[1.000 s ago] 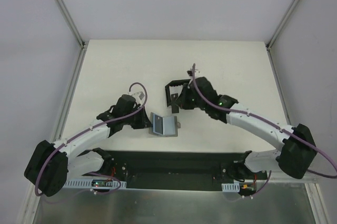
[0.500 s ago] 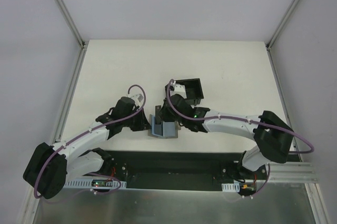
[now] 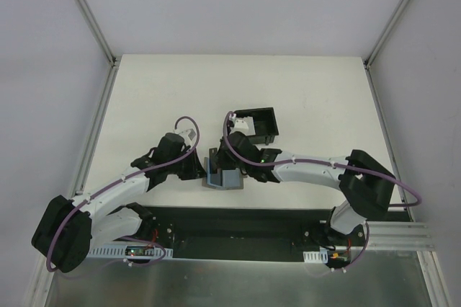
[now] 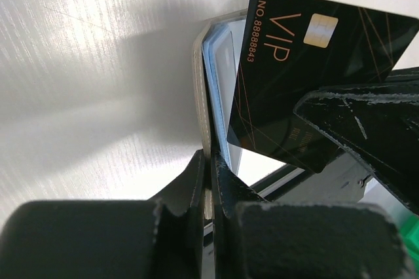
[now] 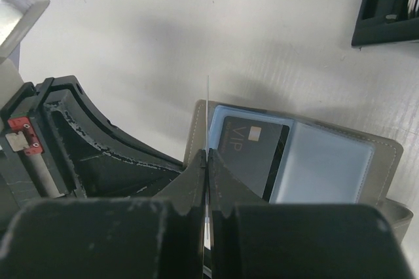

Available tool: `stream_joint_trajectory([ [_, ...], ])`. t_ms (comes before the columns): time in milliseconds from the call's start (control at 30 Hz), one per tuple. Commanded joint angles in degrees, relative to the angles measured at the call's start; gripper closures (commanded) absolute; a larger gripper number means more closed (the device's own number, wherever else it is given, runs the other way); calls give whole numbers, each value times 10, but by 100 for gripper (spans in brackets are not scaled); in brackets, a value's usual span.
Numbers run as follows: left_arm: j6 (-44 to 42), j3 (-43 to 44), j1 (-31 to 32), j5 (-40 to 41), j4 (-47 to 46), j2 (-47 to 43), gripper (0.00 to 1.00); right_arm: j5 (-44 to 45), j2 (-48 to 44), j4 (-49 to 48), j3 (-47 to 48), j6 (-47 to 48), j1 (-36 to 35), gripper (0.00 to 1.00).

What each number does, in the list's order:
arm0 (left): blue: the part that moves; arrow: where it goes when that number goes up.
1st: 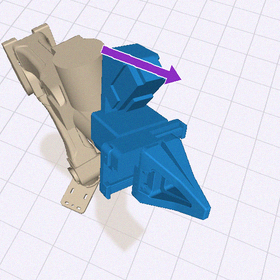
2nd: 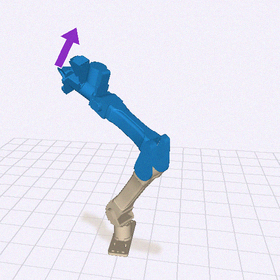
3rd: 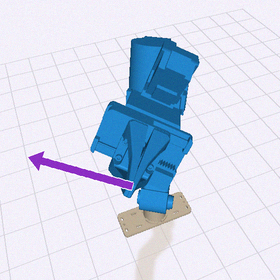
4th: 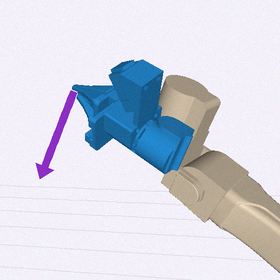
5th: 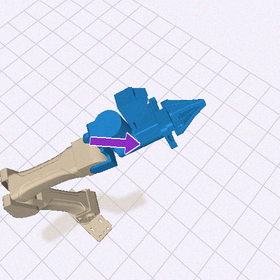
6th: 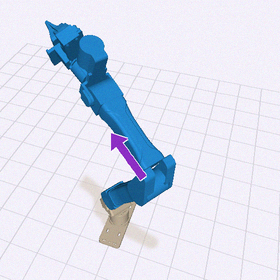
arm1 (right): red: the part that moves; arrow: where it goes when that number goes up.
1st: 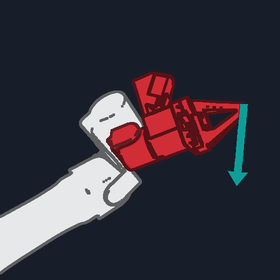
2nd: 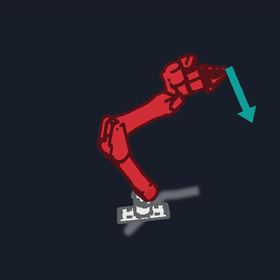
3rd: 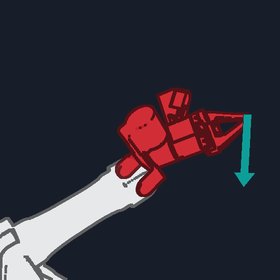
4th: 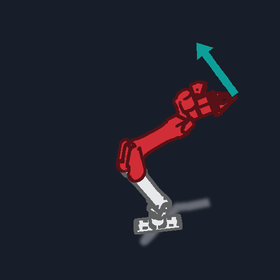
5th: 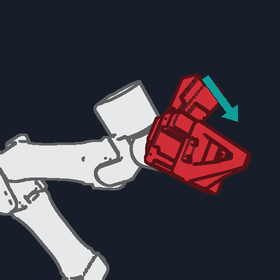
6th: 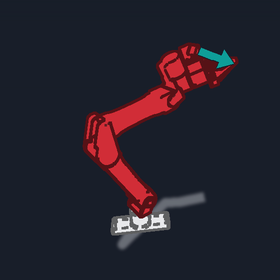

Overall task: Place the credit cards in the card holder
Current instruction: Turn over the card slot in the card holder.

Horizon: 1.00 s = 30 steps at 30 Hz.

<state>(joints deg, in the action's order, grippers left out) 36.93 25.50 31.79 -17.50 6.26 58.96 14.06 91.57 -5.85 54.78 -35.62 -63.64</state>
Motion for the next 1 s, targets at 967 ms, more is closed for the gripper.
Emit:
stream_joint_trajectory([
  [967,-2,-2,-2,6,-17,-1,100,57,-11,116,65,35,-17,100],
])
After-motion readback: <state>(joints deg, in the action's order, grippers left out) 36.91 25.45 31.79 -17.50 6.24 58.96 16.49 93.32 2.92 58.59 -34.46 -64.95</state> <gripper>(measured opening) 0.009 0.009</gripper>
